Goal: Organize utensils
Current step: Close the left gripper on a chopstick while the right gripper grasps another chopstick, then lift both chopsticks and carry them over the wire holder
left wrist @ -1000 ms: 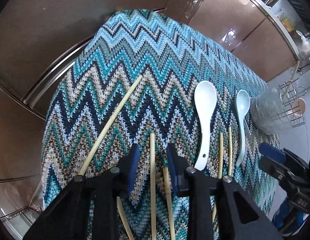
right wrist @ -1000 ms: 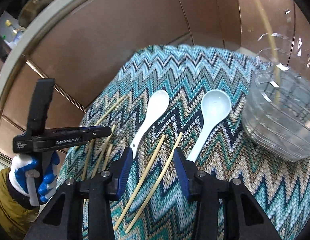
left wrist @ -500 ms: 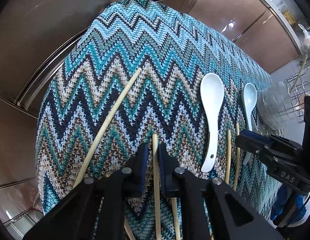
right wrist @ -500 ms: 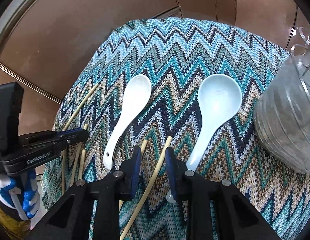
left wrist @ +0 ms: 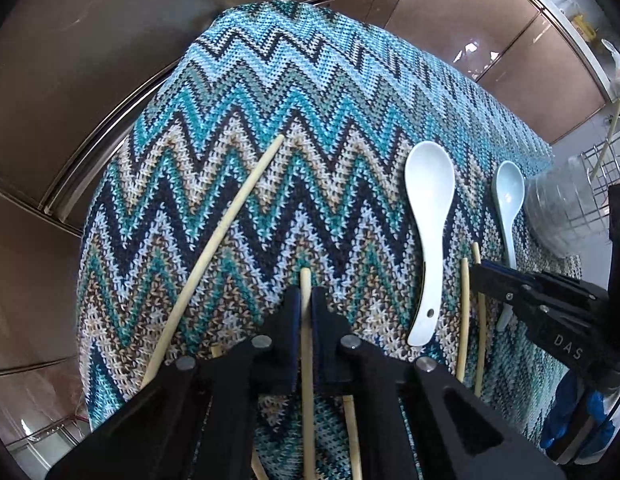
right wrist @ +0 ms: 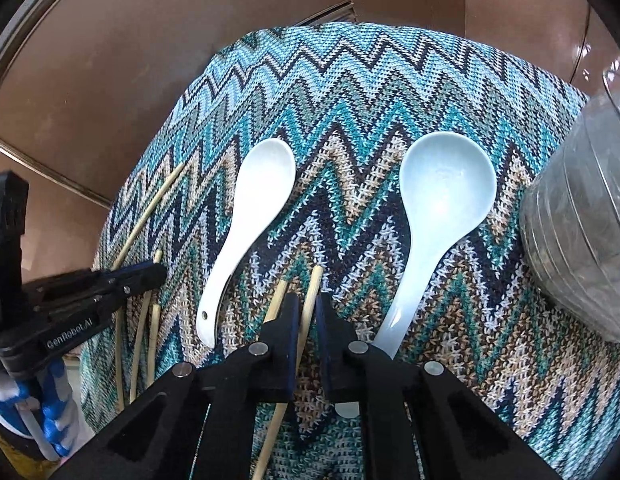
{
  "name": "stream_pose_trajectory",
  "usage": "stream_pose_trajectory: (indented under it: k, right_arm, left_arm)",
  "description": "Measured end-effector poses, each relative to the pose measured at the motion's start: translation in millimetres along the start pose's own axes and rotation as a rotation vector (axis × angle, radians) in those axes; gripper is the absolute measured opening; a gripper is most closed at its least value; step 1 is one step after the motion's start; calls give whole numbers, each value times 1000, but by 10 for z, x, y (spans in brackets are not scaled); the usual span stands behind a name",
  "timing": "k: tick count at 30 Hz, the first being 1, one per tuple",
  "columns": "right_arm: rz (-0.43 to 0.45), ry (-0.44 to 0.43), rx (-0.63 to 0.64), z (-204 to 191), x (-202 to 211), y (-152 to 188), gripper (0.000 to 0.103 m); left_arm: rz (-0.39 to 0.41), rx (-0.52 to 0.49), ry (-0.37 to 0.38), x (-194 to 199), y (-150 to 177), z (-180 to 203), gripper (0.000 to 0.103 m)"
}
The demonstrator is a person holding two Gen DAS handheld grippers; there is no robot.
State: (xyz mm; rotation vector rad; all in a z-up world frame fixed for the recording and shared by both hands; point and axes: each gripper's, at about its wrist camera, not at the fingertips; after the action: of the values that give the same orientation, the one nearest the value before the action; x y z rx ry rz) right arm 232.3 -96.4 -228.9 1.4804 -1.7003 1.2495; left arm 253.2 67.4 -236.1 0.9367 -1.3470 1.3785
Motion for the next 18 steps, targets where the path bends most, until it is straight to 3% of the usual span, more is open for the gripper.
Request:
stream_pose_trajectory:
  k: [4,9,18]
  right_arm:
    - [33,-15,7,-45,125,55,8]
    - [110,-26,57,-195,427,208,7]
    - [321,-42,165,-449,1227,740,6]
  left_arm:
    - [28,13,13,85,50,-40,5]
    - [124,22,37,422,188,-3,5]
    - [313,60,50,1166,546,-86,5]
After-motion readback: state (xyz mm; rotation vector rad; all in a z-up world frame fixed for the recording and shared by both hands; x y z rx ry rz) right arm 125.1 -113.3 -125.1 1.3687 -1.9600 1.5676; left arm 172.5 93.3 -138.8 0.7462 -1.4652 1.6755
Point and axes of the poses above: each gripper's, at about its wrist camera, not at the fingertips, and x roughly against the way its jaws point, z to its right, y to its underside, and after that the axes turned 6 degrees about -y, right-handed
